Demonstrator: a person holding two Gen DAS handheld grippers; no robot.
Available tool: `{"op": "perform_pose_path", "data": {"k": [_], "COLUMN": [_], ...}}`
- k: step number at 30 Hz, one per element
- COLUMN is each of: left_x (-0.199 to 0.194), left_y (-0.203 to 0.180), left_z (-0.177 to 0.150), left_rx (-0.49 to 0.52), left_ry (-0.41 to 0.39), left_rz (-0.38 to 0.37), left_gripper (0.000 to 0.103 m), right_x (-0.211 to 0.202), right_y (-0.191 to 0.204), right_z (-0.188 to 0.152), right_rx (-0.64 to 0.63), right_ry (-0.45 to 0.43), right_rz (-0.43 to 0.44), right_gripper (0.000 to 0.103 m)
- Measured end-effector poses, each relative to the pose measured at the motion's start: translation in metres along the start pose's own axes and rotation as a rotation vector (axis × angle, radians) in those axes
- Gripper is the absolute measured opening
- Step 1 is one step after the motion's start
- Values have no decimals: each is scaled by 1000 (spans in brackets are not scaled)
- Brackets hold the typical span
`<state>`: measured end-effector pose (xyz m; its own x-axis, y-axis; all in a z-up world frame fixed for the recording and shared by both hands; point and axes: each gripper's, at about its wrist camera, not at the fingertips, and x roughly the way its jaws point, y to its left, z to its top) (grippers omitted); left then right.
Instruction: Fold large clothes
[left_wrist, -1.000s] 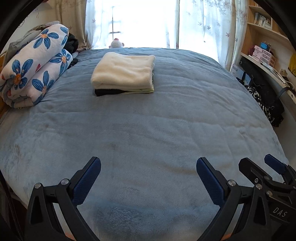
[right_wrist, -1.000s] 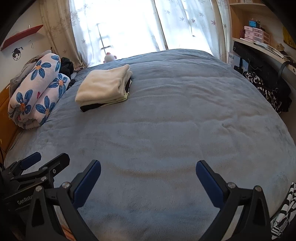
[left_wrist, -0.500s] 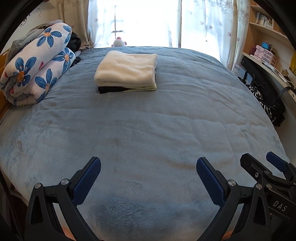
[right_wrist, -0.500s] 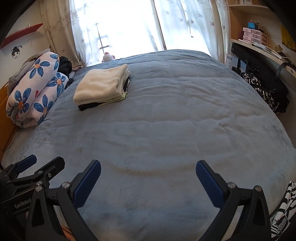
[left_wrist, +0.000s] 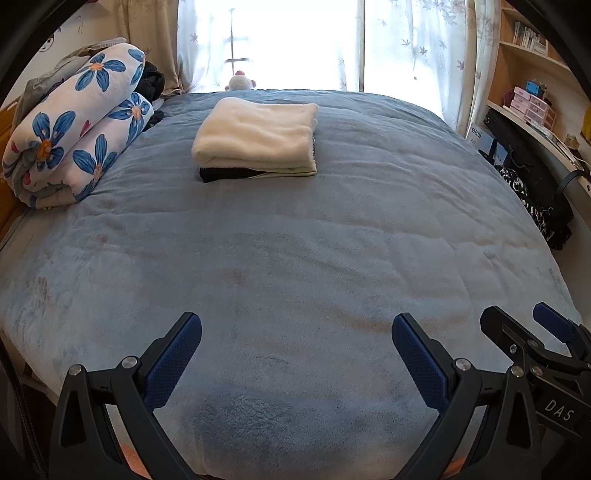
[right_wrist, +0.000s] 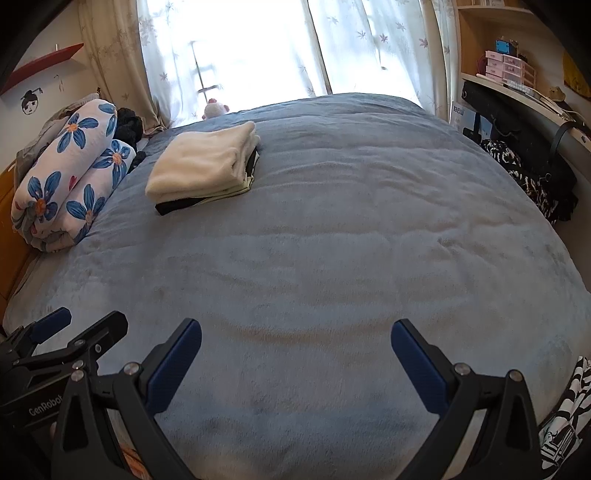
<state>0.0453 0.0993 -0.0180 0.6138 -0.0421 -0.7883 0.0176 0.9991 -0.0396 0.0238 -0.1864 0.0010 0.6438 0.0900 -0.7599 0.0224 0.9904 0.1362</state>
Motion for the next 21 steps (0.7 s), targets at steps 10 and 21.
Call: {"op": "perform_pose_path", "data": {"k": [10, 21], "left_x": [1, 4], "left_y": [-2, -2], "left_z": [-2, -3], "left_rx": [0, -1], "left_ry": [4, 19], "left_rz": [6, 7], "left_gripper": [102, 102], "right_x": [1, 3], "right_y": [1, 1], "right_z": [0, -3], "right_rx": [2, 5], "right_ry": [6, 10], "right_rz": [-3, -9], "right_gripper": [103, 103]}}
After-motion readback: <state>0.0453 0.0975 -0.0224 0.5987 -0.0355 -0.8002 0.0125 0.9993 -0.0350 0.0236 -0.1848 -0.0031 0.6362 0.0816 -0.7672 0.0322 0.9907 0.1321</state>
